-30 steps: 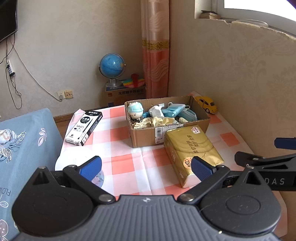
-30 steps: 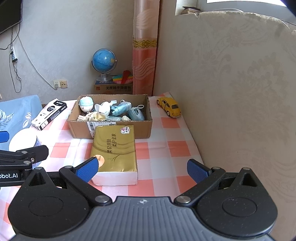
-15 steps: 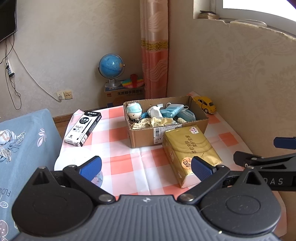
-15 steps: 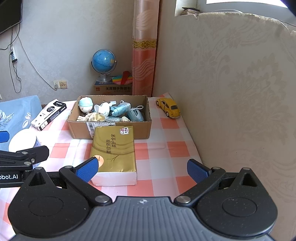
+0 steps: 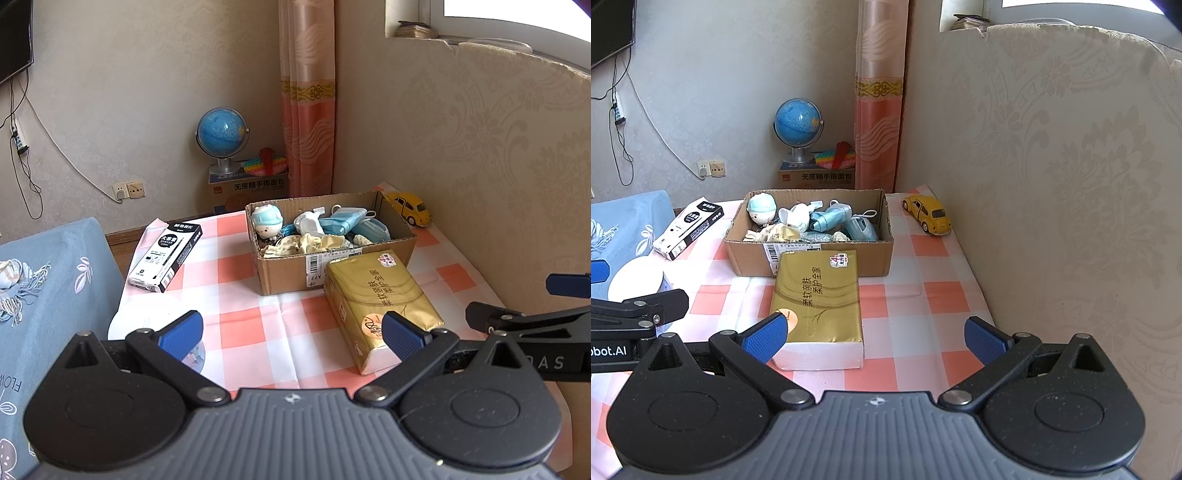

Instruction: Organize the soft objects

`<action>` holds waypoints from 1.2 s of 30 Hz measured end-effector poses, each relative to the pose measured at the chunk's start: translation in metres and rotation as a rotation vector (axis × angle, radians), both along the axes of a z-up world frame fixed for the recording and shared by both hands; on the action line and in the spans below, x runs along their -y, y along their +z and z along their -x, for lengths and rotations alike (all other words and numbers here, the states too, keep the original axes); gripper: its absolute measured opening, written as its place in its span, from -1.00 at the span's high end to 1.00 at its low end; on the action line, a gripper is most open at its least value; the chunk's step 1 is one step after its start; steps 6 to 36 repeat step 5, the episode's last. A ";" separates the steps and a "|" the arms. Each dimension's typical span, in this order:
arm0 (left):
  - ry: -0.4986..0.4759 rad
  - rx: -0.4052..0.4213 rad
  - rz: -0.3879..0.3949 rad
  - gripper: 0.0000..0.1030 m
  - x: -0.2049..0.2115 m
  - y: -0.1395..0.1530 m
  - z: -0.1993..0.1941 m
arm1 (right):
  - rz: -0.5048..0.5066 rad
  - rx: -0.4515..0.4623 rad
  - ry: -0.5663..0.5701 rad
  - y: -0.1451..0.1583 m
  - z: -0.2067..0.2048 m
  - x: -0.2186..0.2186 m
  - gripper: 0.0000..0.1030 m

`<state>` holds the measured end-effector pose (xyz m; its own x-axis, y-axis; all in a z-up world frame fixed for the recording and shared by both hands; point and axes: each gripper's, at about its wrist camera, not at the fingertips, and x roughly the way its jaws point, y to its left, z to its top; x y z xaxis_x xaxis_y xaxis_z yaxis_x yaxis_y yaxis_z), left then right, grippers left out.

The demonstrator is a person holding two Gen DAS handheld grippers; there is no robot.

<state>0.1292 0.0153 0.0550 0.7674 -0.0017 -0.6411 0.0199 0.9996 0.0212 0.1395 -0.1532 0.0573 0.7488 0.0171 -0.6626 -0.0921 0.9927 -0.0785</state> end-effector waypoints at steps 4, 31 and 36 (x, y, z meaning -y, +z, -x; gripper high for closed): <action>-0.001 0.000 0.000 -0.99 0.000 0.000 0.000 | 0.000 0.000 0.000 0.000 0.000 0.000 -1.00; 0.000 0.000 0.000 -0.99 0.000 0.000 0.000 | 0.000 0.000 0.000 0.000 0.000 0.000 -1.00; 0.000 0.000 0.000 -0.99 0.000 0.000 0.000 | 0.000 0.000 0.000 0.000 0.000 0.000 -1.00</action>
